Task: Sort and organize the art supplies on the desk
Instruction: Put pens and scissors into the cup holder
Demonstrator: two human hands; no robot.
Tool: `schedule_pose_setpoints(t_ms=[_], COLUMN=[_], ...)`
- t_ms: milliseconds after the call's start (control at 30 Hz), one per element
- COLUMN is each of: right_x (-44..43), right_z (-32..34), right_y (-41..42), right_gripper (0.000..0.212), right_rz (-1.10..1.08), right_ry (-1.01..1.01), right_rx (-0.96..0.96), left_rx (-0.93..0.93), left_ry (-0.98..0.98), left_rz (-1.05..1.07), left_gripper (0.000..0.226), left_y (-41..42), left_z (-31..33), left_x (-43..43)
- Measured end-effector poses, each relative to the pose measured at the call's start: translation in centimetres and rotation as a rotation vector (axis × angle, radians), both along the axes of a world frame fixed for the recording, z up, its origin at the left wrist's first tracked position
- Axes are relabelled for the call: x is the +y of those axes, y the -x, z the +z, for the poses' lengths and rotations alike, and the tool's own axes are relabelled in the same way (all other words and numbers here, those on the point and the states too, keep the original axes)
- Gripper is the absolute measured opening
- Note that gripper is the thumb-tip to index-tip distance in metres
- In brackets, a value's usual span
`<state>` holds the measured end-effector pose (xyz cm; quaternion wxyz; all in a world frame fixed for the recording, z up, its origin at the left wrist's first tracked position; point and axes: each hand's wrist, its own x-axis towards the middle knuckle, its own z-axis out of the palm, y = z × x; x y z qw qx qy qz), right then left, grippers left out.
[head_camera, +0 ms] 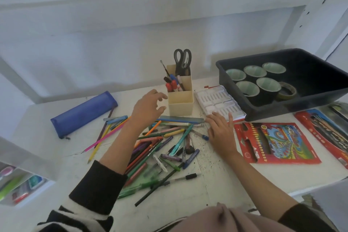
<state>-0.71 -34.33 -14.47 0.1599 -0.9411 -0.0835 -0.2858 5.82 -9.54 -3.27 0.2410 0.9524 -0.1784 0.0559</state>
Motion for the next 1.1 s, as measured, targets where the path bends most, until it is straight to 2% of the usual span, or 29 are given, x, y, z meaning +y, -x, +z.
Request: schedule_pose_setpoints(t_ms=[233,367,500,600,733,833,1100], right_x=[0.7,3.3,6.3,8.1,9.3,9.7,10.2], right_z=[0.9,2.9,4.7,5.0,4.8,4.6,4.4], right_y=[0.5,1.5,2.6,3.6,4.5,5.1,5.8], right_gripper=[0.025,0.02,0.011,0.021,0.038,0.048,0.036], right_rz=[0.162,0.386,0.692,0.812,0.808,0.807,0.794], right_ry=[-0.039,-0.099,0.045,0.194,0.448,0.529,0.519], right_rx=[-0.091,-0.074,0.07,0.189,0.255,0.299,0.34], left_rx=[0.092,0.096,0.117,0.191,0.199,0.176,0.076], left_ry=[0.033,0.182,0.243,0.239,0.2,0.199,0.2], left_rz=[0.072,0.18,0.155,0.103,0.115,0.163,0.244], left_gripper=[0.024,0.02,0.021,0.021,0.024,0.021,0.024], left_y=[8.0,12.5,16.5,18.7,20.0,20.3,21.0], left_z=[-3.8,-5.1,-5.5,-6.5,-8.1,-9.0,-9.9], left_x=[7.4,10.4,11.4,11.6,11.3,10.9,10.4])
